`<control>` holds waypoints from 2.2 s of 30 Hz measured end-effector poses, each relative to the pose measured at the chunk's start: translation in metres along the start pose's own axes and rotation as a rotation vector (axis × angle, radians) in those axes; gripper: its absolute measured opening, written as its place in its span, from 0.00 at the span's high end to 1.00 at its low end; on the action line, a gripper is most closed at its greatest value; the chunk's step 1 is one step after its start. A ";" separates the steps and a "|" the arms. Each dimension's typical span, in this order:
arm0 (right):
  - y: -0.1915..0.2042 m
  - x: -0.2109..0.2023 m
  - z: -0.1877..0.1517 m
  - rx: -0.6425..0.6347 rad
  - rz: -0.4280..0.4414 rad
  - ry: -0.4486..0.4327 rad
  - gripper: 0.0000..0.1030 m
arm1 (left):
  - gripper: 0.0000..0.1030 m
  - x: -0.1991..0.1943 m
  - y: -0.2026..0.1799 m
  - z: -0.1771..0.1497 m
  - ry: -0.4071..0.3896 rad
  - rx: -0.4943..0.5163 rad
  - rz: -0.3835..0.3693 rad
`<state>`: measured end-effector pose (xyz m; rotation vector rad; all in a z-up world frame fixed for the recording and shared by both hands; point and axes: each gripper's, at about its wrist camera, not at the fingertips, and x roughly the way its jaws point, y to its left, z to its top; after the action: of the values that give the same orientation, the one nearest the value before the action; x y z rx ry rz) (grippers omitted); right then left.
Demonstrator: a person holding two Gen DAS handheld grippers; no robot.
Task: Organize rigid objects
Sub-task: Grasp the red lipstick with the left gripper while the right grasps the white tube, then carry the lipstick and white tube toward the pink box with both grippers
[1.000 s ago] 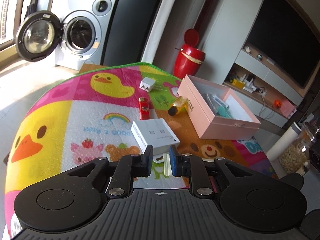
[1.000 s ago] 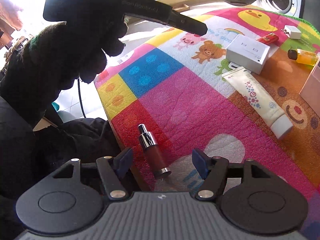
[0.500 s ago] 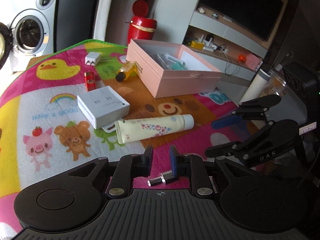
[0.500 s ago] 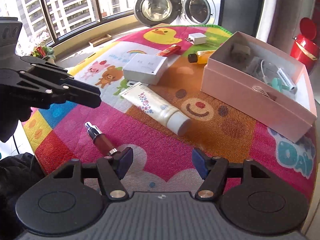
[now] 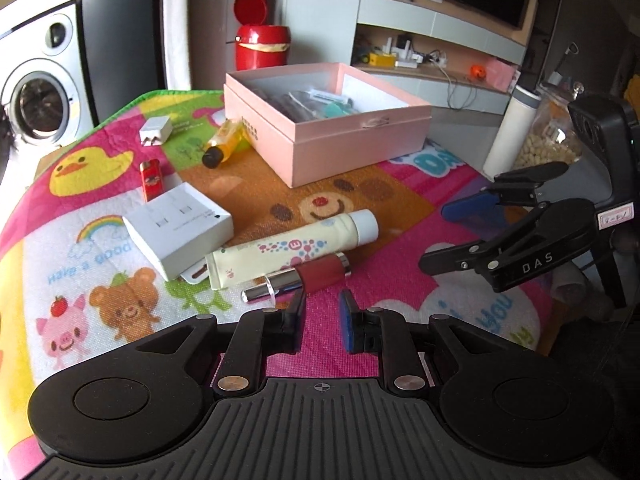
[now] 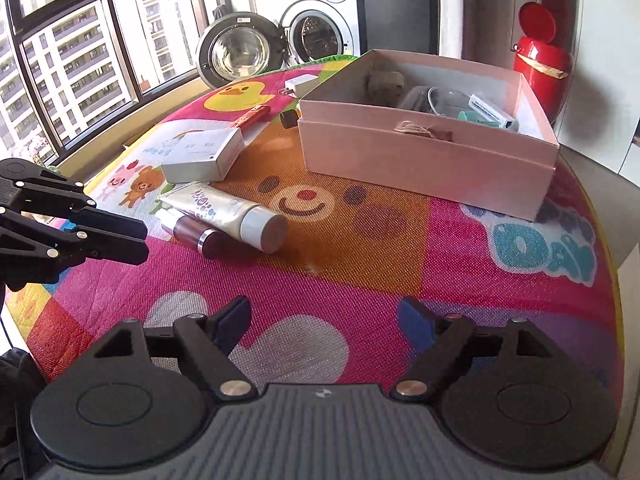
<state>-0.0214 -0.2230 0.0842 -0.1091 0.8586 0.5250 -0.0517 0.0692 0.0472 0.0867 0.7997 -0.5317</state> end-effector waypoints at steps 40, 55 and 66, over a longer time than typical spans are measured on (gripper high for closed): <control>0.022 -0.015 -0.006 -0.154 0.001 -0.076 0.42 | 0.80 0.075 0.044 0.051 -0.036 -0.516 0.043; 0.002 -0.005 -0.023 -0.013 -0.019 -0.115 0.15 | 0.74 0.079 -0.011 0.039 0.005 -0.087 0.130; 0.006 0.003 -0.018 -0.001 0.008 -0.089 0.00 | 0.75 0.068 0.005 0.032 0.008 -0.191 0.081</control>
<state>-0.0354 -0.2219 0.0710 -0.0822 0.7724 0.5342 0.0112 0.0365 0.0210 -0.0548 0.8478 -0.3762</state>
